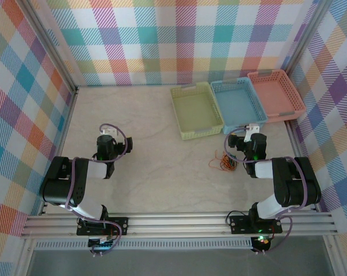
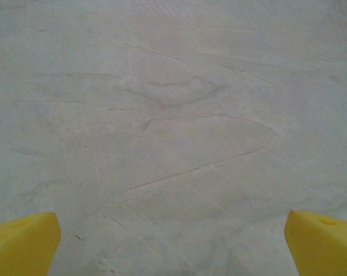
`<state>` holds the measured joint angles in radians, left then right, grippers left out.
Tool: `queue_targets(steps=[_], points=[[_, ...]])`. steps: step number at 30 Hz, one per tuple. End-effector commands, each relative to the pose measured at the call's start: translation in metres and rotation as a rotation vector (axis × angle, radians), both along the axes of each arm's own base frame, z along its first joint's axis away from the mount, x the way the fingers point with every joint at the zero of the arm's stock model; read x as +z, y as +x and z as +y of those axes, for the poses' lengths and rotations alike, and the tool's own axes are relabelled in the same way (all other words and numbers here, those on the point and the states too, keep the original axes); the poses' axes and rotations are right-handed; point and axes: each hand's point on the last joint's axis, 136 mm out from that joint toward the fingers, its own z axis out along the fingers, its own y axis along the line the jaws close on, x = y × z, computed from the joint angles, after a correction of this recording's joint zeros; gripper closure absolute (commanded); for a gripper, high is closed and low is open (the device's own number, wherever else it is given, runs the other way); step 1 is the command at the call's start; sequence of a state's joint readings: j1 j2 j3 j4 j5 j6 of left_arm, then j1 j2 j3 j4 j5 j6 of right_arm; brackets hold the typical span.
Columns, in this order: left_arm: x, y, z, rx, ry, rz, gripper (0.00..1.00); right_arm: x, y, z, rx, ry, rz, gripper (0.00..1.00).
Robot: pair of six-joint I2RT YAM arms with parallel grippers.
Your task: Untangle the cables
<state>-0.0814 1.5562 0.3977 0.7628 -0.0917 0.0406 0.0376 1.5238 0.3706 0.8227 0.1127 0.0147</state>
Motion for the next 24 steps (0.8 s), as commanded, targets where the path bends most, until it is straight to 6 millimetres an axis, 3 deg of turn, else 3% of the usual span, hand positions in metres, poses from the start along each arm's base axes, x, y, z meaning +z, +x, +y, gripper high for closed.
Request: queue_targets(steps=[1,11,13,16,21,24], points=[[0.015,0.011,0.005,0.027,-0.012,-0.056,0.0,0.014,0.011,0.0,0.003,0.019,-0.051,0.0],[0.016,0.011,0.006,0.028,-0.01,-0.058,0.0,0.014,0.011,0.0,0.004,0.019,-0.051,0.0],[0.02,0.01,0.013,0.083,0.008,-0.069,0.0,0.014,0.011,0.0,0.003,0.021,-0.049,0.0],[0.046,0.002,0.023,0.168,0.038,-0.091,0.0,0.014,0.011,0.0,0.003,0.021,-0.049,0.0],[0.111,-0.016,0.007,0.157,-0.064,-0.176,0.0,0.018,0.01,0.0,0.004,0.018,-0.063,0.0],[0.149,-0.025,-0.007,0.126,-0.177,-0.154,0.0,0.037,0.008,0.004,0.028,0.014,-0.062,0.0]])
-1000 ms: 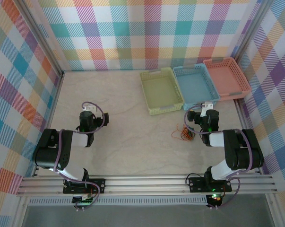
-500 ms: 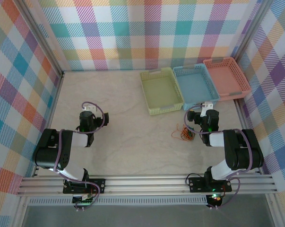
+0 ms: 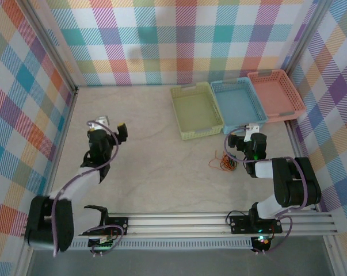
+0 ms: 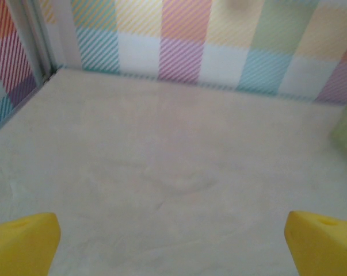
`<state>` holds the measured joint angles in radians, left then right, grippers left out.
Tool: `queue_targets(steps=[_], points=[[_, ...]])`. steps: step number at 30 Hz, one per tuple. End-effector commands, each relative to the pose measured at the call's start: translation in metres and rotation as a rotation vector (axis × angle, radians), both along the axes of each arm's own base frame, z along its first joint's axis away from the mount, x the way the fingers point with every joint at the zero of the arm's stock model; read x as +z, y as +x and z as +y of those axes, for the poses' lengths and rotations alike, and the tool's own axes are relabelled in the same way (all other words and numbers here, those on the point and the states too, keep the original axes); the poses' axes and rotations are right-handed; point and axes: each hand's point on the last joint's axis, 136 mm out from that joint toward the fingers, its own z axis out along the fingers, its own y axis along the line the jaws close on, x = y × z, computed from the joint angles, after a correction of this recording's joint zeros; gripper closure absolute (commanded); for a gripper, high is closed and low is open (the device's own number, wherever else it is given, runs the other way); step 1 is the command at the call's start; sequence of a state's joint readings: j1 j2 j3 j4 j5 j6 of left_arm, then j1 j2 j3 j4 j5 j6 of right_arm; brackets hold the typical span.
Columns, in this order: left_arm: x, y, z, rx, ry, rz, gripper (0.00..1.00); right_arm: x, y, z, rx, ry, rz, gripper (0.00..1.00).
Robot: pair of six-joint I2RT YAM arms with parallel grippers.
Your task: Untangle the cables
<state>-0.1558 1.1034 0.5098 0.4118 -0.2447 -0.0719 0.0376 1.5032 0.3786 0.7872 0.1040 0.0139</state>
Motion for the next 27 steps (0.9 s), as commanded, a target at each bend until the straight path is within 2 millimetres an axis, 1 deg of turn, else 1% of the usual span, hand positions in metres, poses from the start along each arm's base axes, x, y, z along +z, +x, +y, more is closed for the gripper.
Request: queue_targets(steps=[1,2,3,6,7,9,10,13,15,18,20,24,26,27], points=[[0.024,-0.014,-0.008,0.005,-0.142,0.079,0.0,0.04,0.006,0.002,0.018,0.01,-0.052,0.0],[0.035,-0.018,-0.009,0.002,-0.173,0.076,0.0,0.048,0.004,0.002,0.011,0.013,-0.043,0.0],[0.046,-0.022,-0.009,0.008,-0.211,0.067,0.0,0.06,-0.001,0.001,-0.003,0.033,-0.043,0.0],[0.068,-0.041,-0.001,0.089,-0.367,0.062,0.0,0.092,-0.014,0.002,-0.032,0.121,-0.047,0.0],[0.076,-0.045,-0.003,0.082,-0.411,0.066,0.0,0.101,-0.019,0.0,-0.05,0.151,-0.054,0.0],[0.091,-0.053,-0.018,-0.006,-0.433,0.114,0.0,0.117,-0.025,-0.001,-0.067,0.181,-0.063,0.03],[0.098,-0.058,-0.025,-0.04,-0.445,0.146,0.0,0.128,-0.028,0.0,-0.061,0.188,-0.075,0.04],[0.111,-0.068,-0.045,-0.148,-0.437,0.273,0.0,0.147,-0.032,0.001,-0.066,0.215,-0.047,0.07],[0.113,-0.076,-0.057,-0.211,-0.443,0.345,0.0,0.158,-0.032,0.01,-0.018,0.228,-0.019,0.08],[0.106,-0.091,-0.073,-0.313,-0.452,0.413,0.0,0.17,-0.028,0.019,0.021,0.243,0.023,0.08],[0.096,-0.1,-0.074,-0.336,-0.431,0.441,0.0,0.172,-0.024,0.018,0.017,0.231,0.054,0.07],[0.072,-0.11,-0.069,-0.33,-0.38,0.474,0.0,0.176,-0.01,0.014,0.003,0.198,0.095,0.08],[0.063,-0.114,-0.071,-0.344,-0.386,0.493,0.0,0.176,-0.002,0.016,0.017,0.18,0.122,0.17],[0.059,-0.116,-0.074,-0.362,-0.391,0.5,0.0,0.176,0.004,0.014,0.011,0.17,0.137,0.19]])
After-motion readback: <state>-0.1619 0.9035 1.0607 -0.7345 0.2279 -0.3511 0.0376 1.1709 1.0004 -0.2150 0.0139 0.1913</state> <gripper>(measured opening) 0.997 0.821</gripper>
